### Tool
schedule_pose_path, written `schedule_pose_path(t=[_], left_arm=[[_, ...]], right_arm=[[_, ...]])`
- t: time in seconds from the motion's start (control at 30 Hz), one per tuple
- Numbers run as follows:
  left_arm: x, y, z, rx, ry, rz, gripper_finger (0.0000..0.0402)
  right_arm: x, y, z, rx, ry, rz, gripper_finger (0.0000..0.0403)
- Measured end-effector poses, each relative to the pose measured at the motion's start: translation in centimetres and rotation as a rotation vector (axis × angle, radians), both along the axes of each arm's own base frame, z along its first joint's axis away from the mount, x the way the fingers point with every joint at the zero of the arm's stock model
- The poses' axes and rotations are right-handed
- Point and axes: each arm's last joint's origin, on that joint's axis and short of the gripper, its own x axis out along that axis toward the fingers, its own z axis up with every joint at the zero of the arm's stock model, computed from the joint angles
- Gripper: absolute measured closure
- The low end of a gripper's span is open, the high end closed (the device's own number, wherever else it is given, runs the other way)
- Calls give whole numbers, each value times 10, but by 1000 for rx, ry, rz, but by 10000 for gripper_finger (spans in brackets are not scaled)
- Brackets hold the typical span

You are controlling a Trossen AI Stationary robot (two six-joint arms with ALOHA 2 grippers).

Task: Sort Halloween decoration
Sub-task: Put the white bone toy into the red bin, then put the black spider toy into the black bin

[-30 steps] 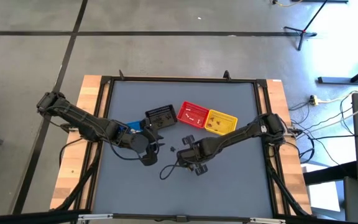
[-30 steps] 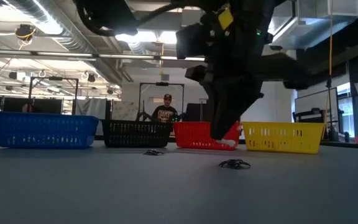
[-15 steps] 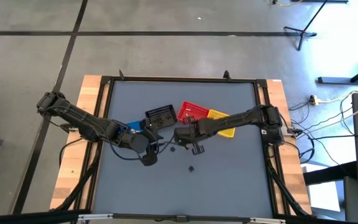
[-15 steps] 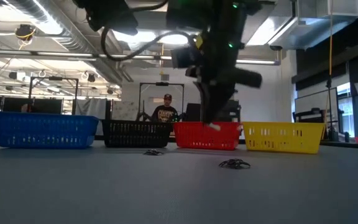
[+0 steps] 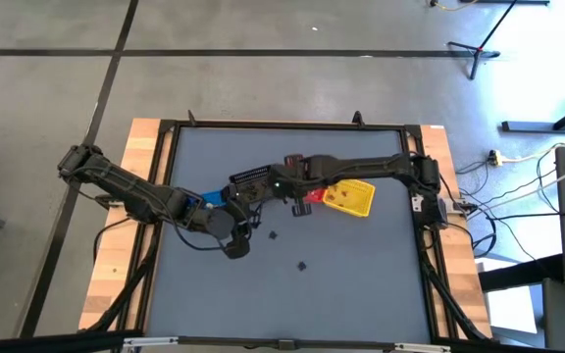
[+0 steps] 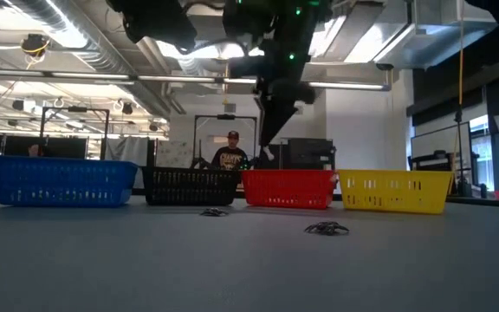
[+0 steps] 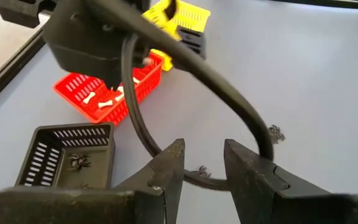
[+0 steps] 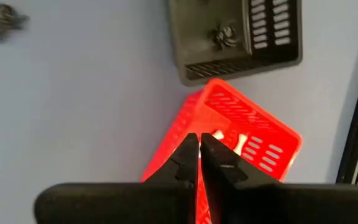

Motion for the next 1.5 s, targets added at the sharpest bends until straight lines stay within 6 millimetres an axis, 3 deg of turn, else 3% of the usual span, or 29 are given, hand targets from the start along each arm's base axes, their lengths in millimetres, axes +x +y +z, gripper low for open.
schedule_pose_path(t=[0.2,0.73,1.13,1.27,1.5], left_arm=[[0,0,0,1,0,2,287],[0,0,0,-4,1,0,287],[2,1,-2,-59,24,-50,287],[8,4,-6,-69,26,-43,287],[31,14,-22,-131,32,-76,252]], right_arm=[[1,-15,-8,2,23,-31,388],[1,-15,-8,-1,19,-31,385],[-1,-14,-9,1,50,-29,245],[-14,-13,-4,-5,143,-48,226],[-37,-10,30,-11,133,-92,221]])
